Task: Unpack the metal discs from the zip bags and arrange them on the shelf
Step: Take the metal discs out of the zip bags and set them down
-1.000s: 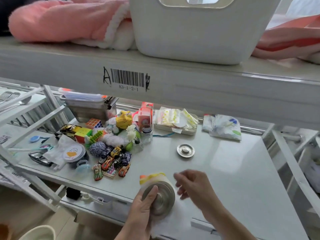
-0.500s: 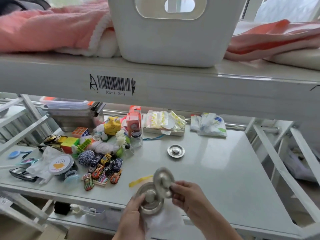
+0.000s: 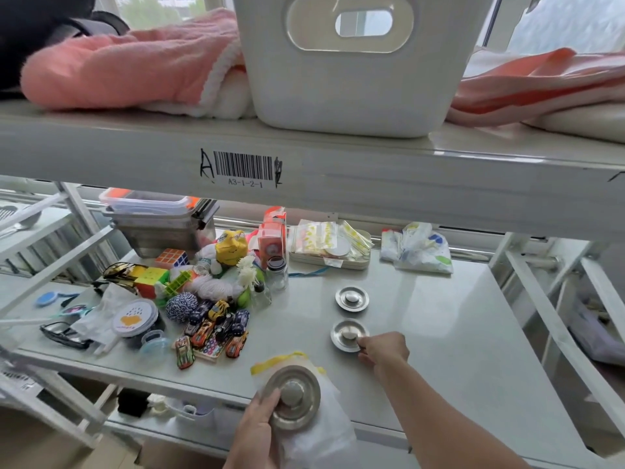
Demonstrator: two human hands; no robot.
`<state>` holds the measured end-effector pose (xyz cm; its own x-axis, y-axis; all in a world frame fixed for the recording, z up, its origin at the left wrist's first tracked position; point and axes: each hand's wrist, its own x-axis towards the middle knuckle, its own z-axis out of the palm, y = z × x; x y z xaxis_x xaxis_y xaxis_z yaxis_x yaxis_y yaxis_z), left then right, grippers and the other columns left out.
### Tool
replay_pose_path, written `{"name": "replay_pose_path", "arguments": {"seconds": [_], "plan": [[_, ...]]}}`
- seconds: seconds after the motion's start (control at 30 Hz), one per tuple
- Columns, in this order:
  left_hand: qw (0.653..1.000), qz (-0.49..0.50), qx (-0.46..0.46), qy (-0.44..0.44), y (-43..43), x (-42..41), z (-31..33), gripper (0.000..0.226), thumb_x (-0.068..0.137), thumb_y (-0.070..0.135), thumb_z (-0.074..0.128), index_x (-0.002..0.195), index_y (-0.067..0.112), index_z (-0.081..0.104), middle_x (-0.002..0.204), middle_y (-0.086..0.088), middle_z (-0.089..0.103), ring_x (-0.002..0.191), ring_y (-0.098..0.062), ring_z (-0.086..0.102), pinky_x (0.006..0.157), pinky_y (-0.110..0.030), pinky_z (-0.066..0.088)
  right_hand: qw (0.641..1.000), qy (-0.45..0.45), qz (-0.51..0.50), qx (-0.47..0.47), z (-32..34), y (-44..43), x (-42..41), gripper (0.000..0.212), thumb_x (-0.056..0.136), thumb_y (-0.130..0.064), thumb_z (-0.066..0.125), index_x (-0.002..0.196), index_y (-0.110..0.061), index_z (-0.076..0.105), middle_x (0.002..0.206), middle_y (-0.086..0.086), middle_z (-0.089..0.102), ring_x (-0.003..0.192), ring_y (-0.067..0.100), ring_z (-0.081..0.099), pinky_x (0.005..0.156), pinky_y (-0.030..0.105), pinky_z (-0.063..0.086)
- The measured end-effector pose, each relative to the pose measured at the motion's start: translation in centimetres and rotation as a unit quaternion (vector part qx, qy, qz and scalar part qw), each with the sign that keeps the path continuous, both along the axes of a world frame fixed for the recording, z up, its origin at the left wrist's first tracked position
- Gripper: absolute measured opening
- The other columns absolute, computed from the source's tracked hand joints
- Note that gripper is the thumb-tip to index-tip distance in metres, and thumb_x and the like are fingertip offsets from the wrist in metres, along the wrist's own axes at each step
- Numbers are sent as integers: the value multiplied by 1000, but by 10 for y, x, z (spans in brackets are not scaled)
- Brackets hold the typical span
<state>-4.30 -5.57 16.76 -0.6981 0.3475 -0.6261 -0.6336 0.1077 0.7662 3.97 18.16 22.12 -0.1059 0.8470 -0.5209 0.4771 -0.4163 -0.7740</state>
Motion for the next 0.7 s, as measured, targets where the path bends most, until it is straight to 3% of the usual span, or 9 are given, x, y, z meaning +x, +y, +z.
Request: {"name": "replay_pose_path", "arguments": {"seconds": [0.1, 0.17, 0.23, 0.3, 0.37, 0.43, 0.5, 0.6, 0.7], "plan": [[999, -3, 36, -18, -1, 10, 22, 126, 38, 50, 90, 142, -11, 51, 138, -34, 58, 133, -43, 54, 123, -48, 33, 1000, -21, 8, 17, -7, 6, -2, 17, 58, -7, 81, 70, 0, 71, 36, 4, 63, 51, 26, 74, 66, 45, 65], [996, -27, 82, -10, -7, 27, 62, 80, 82, 23, 78, 144, -15, 47, 130, -29, 59, 126, -39, 55, 120, -43, 32, 999, -25, 20, 22, -7, 8, 0, 17, 58, -8, 80, 70, 0, 70, 37, 5, 64, 53, 27, 74, 67, 46, 65], [996, -49, 65, 33, -13, 31, 77, 47, 102, -2, 52, 145, -18, 43, 108, -23, 63, 111, -32, 53, 118, -42, 33, 999, -22, 27, 23, 0, 5, 5, 16, 63, -11, 79, 71, -1, 70, 46, 8, 68, 53, 27, 74, 69, 45, 65], [996, -65, 55, 18, -12, 31, 83, 44, 103, -5, 47, 145, -19, 43, 78, -9, 62, 89, -28, 52, 102, -32, 48, 997, -29, 36, 68, 14, -5, 14, 11, 68, -12, 71, 71, -2, 73, 51, 9, 71, 54, 27, 74, 70, 44, 65], [996, -55, 68, 6, -11, 35, 97, 42, 103, -5, 47, 143, -20, 45, 67, -8, 66, 74, -26, 53, 64, -15, 55, 992, 19, 50, 117, 32, -26, 29, 10, 74, -11, 66, 69, -6, 73, 55, 7, 71, 51, 23, 70, 66, 43, 64], [994, -39, 99, 0, -13, 39, 105, 41, 104, -5, 47, 143, -17, 46, 65, -10, 71, 69, -25, 67, 53, -15, 55, 977, 107, 143, 117, 51, -59, 45, 13, 80, -12, 67, 71, -6, 73, 60, 7, 70, 50, 17, 64, 58, 38, 61], [994, -16, 111, 5, -11, 48, 113, 35, 104, -6, 45, 138, -12, 52, 45, -3, 71, 39, -10, 69, 34, -14, 49, 947, 135, 277, 89, 66, -95, 58, 18, 79, -25, 72, 76, -8, 75, 65, 3, 72, 54, 13, 64, 54, 31, 54], [988, -11, 154, 4, -8, 58, 116, 18, 105, -6, 43, 107, -3, 61, 36, -5, 67, 30, -11, 65, 27, -14, 45, 921, 66, 351, 158, 67, -124, 65, 30, 66, -45, 76, 80, -19, 75, 72, -3, 76, 56, 4, 65, 55, 21, 50], [979, -4, 200, -40, -13, 66, 115, 29, 106, 14, 47, 103, -7, 67, 54, -17, 76, 47, -24, 74, 38, -23, 56, 934, 79, 308, 162, 63, -129, 68, 18, 68, -30, 77, 77, -15, 74, 69, 5, 74, 52, 9, 65, 57, 37, 59]]}}
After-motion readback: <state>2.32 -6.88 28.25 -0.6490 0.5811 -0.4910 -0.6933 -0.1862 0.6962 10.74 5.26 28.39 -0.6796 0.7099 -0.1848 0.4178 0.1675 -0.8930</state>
